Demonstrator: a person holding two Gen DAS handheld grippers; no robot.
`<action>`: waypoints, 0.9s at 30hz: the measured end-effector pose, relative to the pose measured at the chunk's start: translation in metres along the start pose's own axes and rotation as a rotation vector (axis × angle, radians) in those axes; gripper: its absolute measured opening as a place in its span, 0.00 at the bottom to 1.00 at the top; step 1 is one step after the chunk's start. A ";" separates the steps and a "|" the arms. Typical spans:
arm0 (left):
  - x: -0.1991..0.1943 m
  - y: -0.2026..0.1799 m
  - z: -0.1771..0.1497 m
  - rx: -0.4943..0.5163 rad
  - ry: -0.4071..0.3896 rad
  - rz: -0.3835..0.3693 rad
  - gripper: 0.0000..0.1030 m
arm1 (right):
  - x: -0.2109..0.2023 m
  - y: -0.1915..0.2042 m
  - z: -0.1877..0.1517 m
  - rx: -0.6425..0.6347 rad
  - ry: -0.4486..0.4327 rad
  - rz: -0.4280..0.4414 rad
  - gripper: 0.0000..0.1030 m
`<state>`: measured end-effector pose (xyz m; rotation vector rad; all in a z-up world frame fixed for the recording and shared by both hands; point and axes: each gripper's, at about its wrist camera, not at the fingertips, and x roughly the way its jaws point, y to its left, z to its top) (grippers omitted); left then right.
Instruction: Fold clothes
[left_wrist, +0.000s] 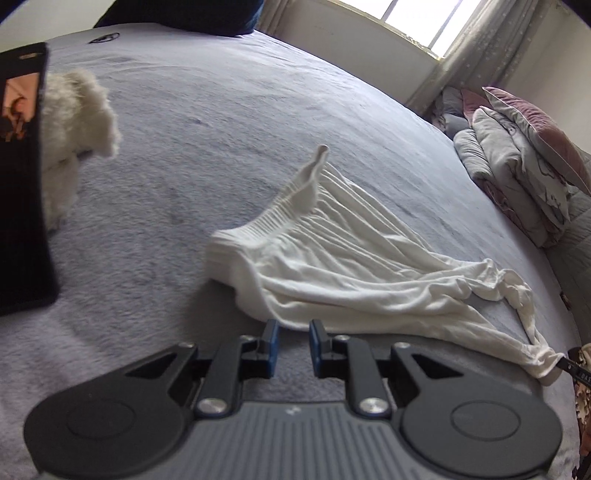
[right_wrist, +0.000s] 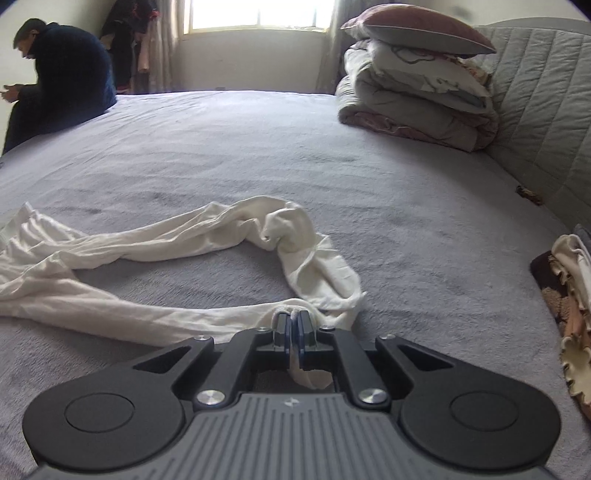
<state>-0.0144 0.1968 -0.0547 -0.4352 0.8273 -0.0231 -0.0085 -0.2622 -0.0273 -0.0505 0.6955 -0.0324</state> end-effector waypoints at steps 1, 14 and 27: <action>-0.001 0.003 0.001 -0.007 -0.007 0.010 0.18 | -0.002 0.003 -0.001 -0.017 -0.002 0.014 0.17; 0.014 0.005 0.004 -0.118 -0.068 0.049 0.17 | -0.016 0.053 -0.011 -0.238 0.011 0.223 0.29; 0.007 0.017 0.011 -0.228 -0.101 0.056 0.17 | 0.024 0.112 -0.020 -0.510 0.012 0.193 0.28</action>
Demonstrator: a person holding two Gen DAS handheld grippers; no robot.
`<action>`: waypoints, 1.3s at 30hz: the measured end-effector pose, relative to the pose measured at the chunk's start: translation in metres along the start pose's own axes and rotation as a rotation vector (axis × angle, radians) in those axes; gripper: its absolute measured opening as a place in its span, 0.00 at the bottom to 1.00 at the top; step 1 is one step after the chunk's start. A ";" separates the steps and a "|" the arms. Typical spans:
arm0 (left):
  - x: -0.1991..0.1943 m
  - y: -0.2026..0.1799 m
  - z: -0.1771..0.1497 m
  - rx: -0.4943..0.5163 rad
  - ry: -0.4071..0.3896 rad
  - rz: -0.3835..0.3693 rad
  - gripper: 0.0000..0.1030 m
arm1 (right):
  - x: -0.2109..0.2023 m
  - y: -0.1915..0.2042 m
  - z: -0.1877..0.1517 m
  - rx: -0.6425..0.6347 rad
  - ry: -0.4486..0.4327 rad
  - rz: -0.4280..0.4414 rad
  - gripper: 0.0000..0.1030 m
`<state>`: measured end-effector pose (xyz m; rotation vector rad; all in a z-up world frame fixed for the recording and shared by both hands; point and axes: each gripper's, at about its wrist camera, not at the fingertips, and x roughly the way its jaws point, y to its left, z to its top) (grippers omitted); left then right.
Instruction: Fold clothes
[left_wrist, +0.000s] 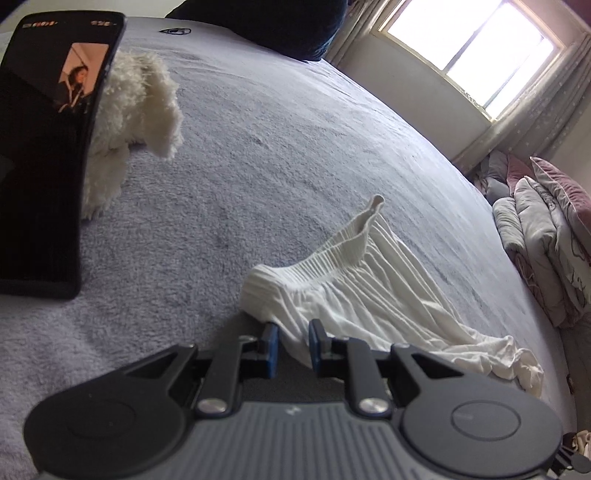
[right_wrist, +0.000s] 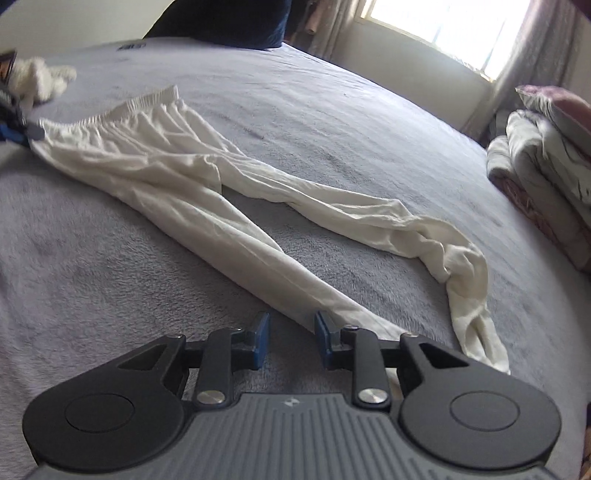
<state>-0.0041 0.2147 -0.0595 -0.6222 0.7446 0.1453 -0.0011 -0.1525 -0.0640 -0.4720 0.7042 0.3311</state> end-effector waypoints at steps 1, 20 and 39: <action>0.000 0.002 0.001 -0.005 0.000 -0.002 0.17 | 0.002 0.001 0.001 -0.011 -0.007 -0.009 0.26; -0.013 0.006 0.007 -0.039 -0.039 0.022 0.03 | -0.079 -0.025 0.001 0.189 -0.219 0.075 0.02; -0.030 0.025 0.004 -0.032 0.028 0.087 0.01 | -0.139 0.040 -0.027 -0.056 -0.029 0.312 0.02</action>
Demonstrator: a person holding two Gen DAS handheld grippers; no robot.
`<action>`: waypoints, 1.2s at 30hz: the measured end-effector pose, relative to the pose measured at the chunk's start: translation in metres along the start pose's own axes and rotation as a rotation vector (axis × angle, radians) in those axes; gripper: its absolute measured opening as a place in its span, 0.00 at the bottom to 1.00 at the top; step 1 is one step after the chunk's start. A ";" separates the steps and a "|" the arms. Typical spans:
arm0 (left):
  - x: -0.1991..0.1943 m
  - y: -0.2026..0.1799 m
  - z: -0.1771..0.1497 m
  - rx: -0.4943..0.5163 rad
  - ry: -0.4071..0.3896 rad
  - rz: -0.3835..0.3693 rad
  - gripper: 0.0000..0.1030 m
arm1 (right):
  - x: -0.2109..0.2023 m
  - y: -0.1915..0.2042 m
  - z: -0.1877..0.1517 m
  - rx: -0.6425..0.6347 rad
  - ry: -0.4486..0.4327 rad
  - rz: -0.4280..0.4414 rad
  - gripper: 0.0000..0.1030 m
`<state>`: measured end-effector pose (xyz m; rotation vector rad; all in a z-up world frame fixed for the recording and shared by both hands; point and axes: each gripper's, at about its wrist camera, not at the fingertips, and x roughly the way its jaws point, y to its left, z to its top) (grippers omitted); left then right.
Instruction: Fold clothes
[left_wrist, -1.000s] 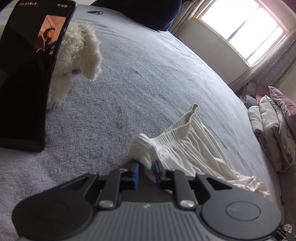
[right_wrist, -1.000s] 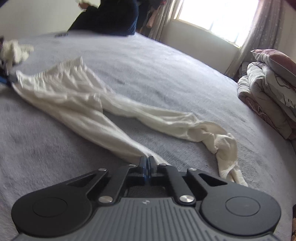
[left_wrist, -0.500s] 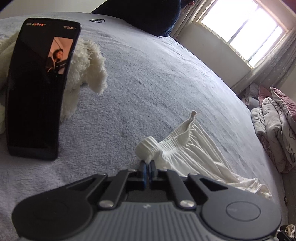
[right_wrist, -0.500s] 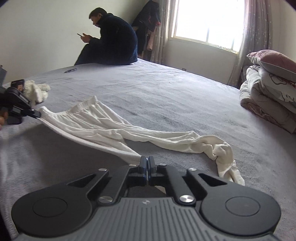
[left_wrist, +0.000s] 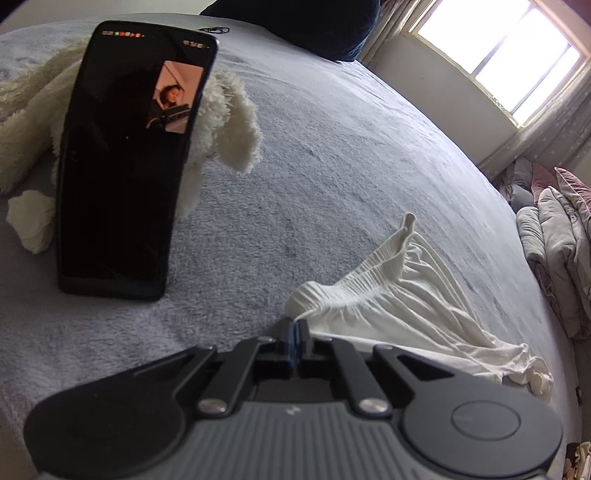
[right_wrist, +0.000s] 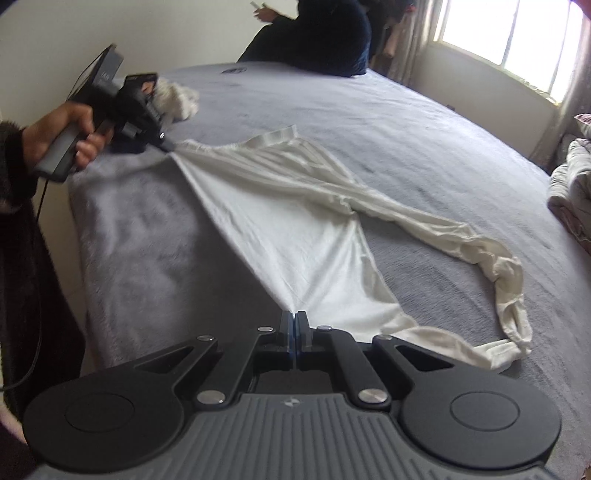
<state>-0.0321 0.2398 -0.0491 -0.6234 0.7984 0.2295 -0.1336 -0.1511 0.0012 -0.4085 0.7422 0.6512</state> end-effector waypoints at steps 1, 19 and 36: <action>0.000 0.000 0.000 0.002 0.003 0.002 0.01 | 0.002 0.002 -0.002 -0.005 0.015 0.009 0.02; -0.018 0.017 0.002 -0.043 0.005 0.027 0.00 | 0.000 0.005 -0.020 -0.007 0.118 0.125 0.01; -0.003 0.013 -0.009 0.061 0.064 0.082 0.13 | 0.039 0.003 -0.029 0.041 0.227 0.155 0.02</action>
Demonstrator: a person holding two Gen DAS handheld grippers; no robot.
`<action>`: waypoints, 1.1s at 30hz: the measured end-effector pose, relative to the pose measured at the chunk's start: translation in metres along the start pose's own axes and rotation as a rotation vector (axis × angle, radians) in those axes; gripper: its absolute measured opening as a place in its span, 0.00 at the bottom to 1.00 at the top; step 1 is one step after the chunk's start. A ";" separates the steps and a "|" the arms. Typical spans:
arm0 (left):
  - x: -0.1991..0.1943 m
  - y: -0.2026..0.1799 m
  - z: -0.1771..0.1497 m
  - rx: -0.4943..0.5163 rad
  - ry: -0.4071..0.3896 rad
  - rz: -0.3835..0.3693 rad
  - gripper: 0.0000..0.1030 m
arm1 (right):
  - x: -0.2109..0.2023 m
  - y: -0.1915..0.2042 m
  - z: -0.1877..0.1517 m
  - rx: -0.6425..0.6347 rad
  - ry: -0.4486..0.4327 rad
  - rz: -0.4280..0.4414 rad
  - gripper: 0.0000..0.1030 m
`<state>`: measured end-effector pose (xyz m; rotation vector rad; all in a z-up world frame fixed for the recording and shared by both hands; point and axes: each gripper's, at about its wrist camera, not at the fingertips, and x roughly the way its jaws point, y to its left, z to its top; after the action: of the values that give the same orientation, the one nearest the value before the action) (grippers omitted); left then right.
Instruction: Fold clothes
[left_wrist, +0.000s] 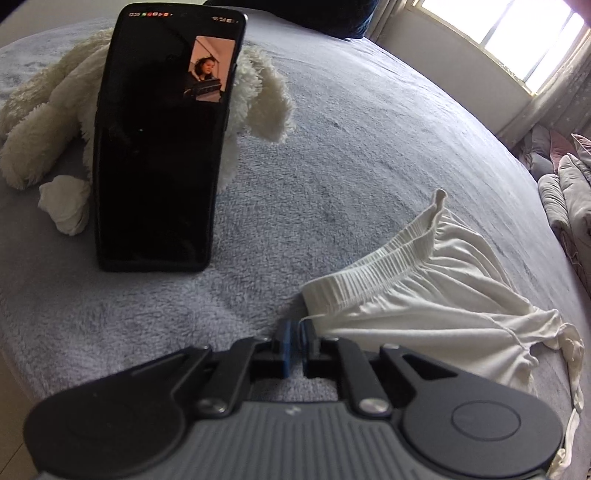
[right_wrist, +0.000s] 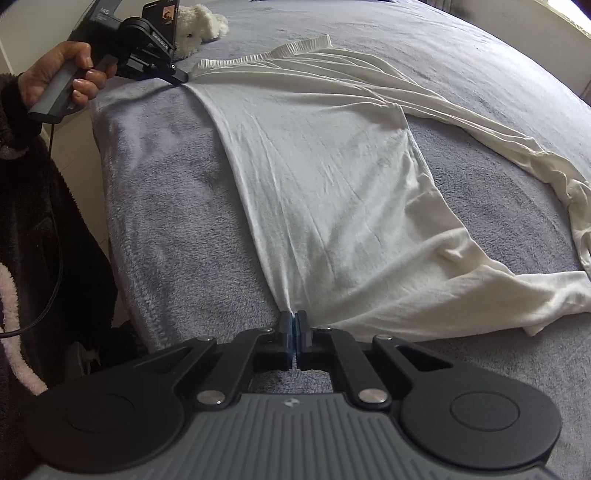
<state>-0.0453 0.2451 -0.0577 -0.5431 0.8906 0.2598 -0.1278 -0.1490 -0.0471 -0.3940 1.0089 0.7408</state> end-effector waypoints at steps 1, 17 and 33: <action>-0.002 0.000 0.000 0.003 0.003 0.001 0.16 | -0.001 0.000 0.001 0.003 0.002 -0.002 0.03; -0.027 -0.068 0.035 0.096 -0.078 -0.068 0.60 | -0.050 -0.072 0.075 0.126 -0.231 -0.078 0.23; 0.100 -0.109 0.098 0.190 -0.065 -0.225 0.55 | 0.077 -0.151 0.227 0.252 -0.232 -0.042 0.23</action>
<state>0.1282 0.2069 -0.0506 -0.4510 0.7741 -0.0116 0.1458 -0.0860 -0.0070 -0.1069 0.8589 0.5971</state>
